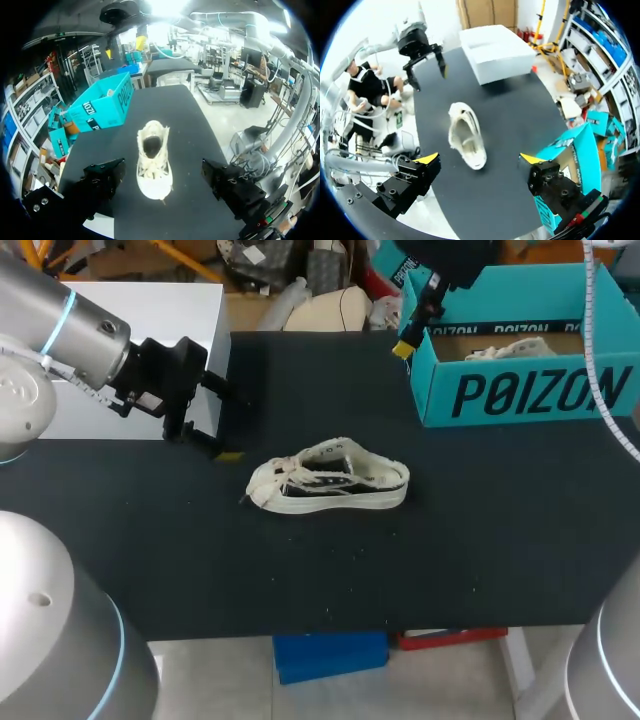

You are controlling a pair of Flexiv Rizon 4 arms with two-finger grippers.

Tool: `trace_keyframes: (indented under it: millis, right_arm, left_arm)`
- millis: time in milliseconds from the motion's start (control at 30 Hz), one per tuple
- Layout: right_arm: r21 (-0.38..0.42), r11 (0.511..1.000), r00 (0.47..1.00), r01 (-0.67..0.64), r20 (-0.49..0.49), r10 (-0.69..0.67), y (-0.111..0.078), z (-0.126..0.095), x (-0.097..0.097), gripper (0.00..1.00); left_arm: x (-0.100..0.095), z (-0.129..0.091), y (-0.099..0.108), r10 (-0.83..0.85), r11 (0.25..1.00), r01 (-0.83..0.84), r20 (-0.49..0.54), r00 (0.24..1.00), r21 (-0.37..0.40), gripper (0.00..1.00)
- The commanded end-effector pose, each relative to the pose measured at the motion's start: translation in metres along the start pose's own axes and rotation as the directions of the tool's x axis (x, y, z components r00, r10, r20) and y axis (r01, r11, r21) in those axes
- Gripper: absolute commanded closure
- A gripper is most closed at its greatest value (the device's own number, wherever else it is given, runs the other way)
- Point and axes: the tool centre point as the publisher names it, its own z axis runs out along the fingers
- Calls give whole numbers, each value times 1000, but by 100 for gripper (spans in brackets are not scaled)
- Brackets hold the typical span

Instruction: Take the shoe out of the shoebox, open the shoe tongue, remove and reinsert the insole, then place the shoe into the shoebox

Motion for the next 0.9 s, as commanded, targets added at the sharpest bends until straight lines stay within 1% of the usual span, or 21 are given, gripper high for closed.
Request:
trace_keyframes:
  millis: [33, 433, 467, 500, 667, 700, 767, 833, 900]
  right_arm:
    - [-170, 912, 928, 372, 48, -370, -14, 4, 18, 0]
    - [-170, 912, 928, 372, 48, -370, -14, 4, 18, 0]
    - [-173, 907, 923, 384, 42, -383, -16, 12, 17, 0]
    - [-192, 903, 922, 385, 43, -384, -19, 21, 17, 0]
    - [-271, 897, 937, 348, 81, -339, -29, 58, 15, 0]
    - [-271, 902, 941, 337, 83, -327, -31, 62, 14, 0]
    - [-309, 893, 945, 328, 97, -313, -34, 75, 15, 0]
    - [-321, 893, 948, 317, 85, -306, -37, 85, 16, 0]
    - [-359, 881, 952, 306, 91, -294, -40, 95, 17, 0]
  left_arm:
    - [0, 1, 1, 2, 1000, -2, 3, 1000, 1, 0]
    - [0, 1, 1, 2, 1000, -2, 3, 1000, 1, 0]
    - [0, 1, 1, 2, 1000, -2, 3, 1000, 1, 0]
    - [0, 1, 1, 2, 1000, -2, 3, 1000, 1, 0]
    - [0, 1, 1, 2, 1000, -2, 3, 1000, 1, 0]
    - [0, 1, 1, 2, 1000, -2, 3, 1000, 1, 0]
    - [0, 1, 1, 2, 1000, -2, 3, 1000, 1, 0]
    - [0, 1, 1, 2, 1000, -2, 3, 1000, 1, 0]
    - [0, 1, 1, 2, 1000, -2, 3, 1000, 1, 0]
